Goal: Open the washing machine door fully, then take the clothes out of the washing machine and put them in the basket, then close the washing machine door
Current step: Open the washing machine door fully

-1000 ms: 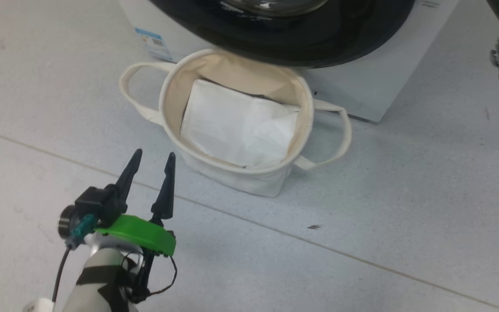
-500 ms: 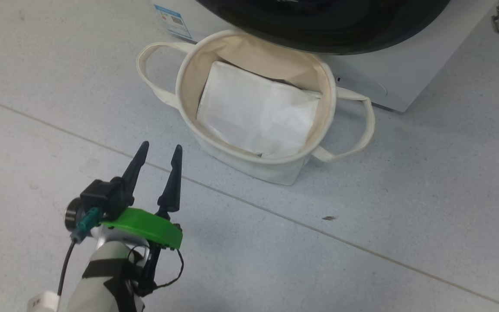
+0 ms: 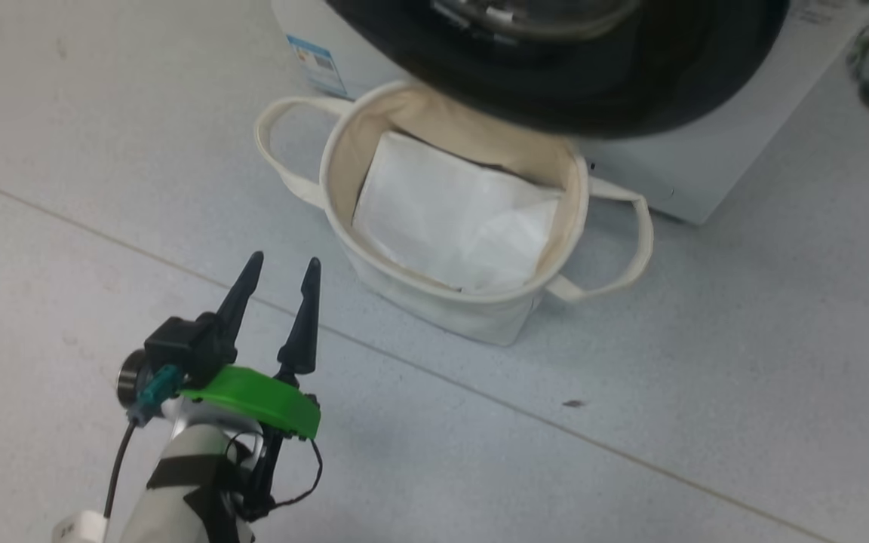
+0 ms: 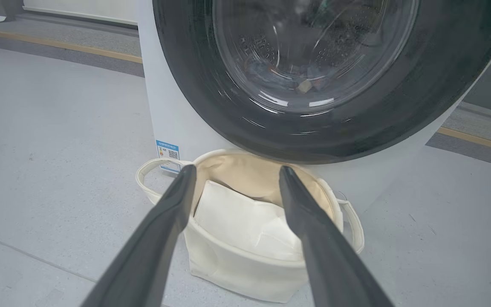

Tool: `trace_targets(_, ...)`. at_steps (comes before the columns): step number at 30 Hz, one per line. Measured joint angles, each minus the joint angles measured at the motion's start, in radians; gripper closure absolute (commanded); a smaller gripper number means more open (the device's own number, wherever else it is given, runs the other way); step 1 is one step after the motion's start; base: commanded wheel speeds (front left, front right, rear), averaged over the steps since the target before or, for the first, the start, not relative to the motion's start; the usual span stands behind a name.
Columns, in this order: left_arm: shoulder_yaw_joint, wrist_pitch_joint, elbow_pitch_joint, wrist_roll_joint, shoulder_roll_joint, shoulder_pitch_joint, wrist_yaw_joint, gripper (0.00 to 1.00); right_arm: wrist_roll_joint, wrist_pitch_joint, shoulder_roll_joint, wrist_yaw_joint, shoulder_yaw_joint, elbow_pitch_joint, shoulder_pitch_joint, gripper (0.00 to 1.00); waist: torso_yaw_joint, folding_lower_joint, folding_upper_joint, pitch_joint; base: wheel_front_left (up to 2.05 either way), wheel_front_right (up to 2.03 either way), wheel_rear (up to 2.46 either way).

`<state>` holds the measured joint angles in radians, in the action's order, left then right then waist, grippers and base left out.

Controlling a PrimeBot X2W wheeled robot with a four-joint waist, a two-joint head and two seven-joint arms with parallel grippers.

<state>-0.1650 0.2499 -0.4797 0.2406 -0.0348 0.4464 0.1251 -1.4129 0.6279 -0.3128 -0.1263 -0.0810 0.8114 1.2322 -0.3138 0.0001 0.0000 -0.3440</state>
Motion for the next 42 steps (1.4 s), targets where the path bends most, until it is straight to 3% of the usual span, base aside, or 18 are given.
trace_targets(10, 0.019, 0.000, -0.025, -0.001, -0.016, -0.083, 0.000, 0.00, -0.032, 0.035, 0.066, 0.000, -0.060, -0.135, -0.221, 1.00, 0.013, 0.0000, 0.0000, 0.120, 0.00, 0.00, 0.00)
trace_targets(28, 0.016, 0.000, -0.052, -0.001, -0.037, -0.125, 0.000, 0.00, -0.021, -0.028, 0.146, -0.002, -0.177, -0.225, -0.386, 1.00, 0.018, -0.0001, 0.0000, 0.230, 0.00, 0.00, 0.00)
trace_targets(42, 0.015, 0.000, -0.060, -0.001, -0.049, -0.150, 0.000, 0.00, -0.060, -0.059, 0.229, -0.008, -0.365, -0.314, -0.470, 1.00, 0.014, -0.0001, 0.0000, 0.280, 0.00, 0.00, 0.00)
